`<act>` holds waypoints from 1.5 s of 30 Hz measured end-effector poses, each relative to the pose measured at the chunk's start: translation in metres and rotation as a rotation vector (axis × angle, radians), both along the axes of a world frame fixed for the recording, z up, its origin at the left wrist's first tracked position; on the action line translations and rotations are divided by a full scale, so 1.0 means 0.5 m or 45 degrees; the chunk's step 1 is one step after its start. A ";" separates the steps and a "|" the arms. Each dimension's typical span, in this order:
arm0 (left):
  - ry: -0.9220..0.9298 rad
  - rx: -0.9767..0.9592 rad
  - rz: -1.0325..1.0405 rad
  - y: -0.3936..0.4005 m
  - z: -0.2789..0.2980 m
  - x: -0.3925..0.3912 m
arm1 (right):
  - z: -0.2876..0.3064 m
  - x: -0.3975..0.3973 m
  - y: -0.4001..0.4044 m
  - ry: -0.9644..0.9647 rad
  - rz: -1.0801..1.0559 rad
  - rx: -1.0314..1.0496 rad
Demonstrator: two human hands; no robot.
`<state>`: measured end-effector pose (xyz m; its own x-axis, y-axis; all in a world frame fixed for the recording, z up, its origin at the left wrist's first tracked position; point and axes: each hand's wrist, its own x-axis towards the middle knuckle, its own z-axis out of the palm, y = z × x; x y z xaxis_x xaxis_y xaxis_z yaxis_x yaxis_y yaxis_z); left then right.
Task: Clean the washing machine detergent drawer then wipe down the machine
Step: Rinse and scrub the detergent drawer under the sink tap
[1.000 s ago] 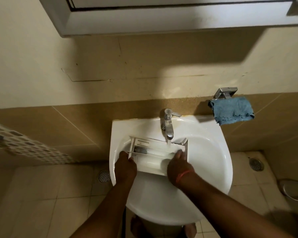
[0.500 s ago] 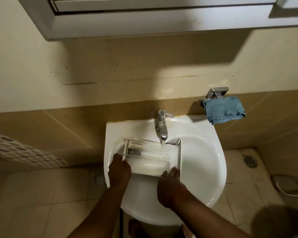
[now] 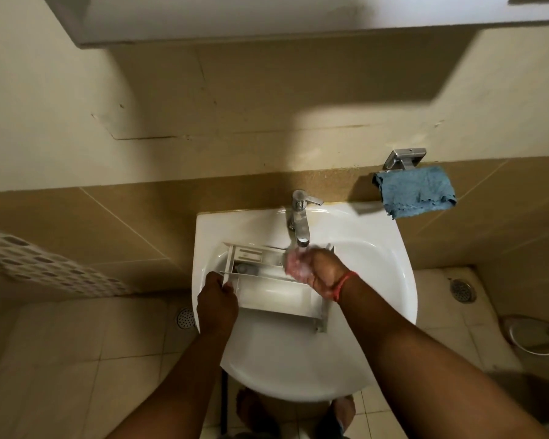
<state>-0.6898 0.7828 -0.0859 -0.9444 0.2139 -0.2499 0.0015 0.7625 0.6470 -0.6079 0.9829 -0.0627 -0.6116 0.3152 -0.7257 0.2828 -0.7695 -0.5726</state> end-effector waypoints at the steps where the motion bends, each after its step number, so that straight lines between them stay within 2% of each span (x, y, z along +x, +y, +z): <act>1: -0.004 0.004 0.005 0.001 0.000 0.000 | 0.000 0.007 -0.020 -0.066 0.297 0.297; 3: -0.031 0.021 0.019 0.006 0.003 0.006 | -0.023 0.023 -0.055 -0.200 0.904 1.119; 4: -0.051 0.036 0.028 0.009 0.004 0.012 | -0.024 0.029 -0.085 -0.207 1.236 1.452; 5: -0.073 0.058 0.036 0.012 0.002 0.016 | -0.025 0.029 -0.116 -0.233 1.525 1.631; 7: -0.119 0.093 0.039 0.020 0.000 0.019 | -0.017 0.029 -0.177 -0.250 1.713 1.586; 10: -0.197 0.170 -0.005 0.027 -0.007 0.009 | -0.002 0.036 -0.203 -0.213 1.677 1.604; 13: -0.238 0.204 -0.021 0.020 -0.019 0.008 | 0.022 0.065 -0.146 -0.528 1.860 1.830; 15: -0.270 0.208 0.003 0.012 -0.031 0.011 | 0.045 0.091 -0.096 -0.543 1.740 1.917; 16: -0.278 0.212 0.006 0.011 -0.036 0.011 | 0.054 0.104 -0.066 -0.472 1.475 2.022; 18: -0.290 0.220 -0.012 0.011 -0.041 0.005 | 0.050 0.138 0.001 -0.463 0.698 2.212; 19: -0.309 0.218 -0.017 0.011 -0.042 0.003 | 0.041 0.157 0.029 -0.554 0.426 2.116; 20: -0.332 0.210 -0.024 0.012 -0.043 0.001 | 0.034 0.170 0.048 -0.649 0.309 1.818; 22: -0.372 0.208 -0.053 0.015 -0.043 0.005 | 0.012 0.178 0.056 -0.642 0.276 0.991; 23: -0.380 0.219 -0.066 0.017 -0.042 0.007 | -0.006 0.179 0.051 -0.582 0.261 0.725; 24: -0.381 0.231 -0.076 0.020 -0.043 0.009 | -0.014 0.180 0.044 -0.533 0.253 0.643; 27: -0.386 0.228 -0.121 0.039 -0.042 0.014 | -0.001 0.189 0.021 -0.498 0.180 0.932; 31: -0.500 0.153 -0.175 0.082 -0.048 0.031 | 0.056 0.200 0.019 -0.420 -0.047 1.191; 34: -0.580 0.109 -0.115 0.116 -0.062 0.054 | 0.086 0.204 0.022 -0.376 -0.052 1.383; 40: -0.842 0.266 0.118 0.156 -0.073 0.082 | 0.091 0.231 0.011 -0.347 0.137 1.460; 45: -1.082 0.467 0.368 0.161 -0.097 0.065 | 0.090 0.241 0.008 -0.227 0.105 1.311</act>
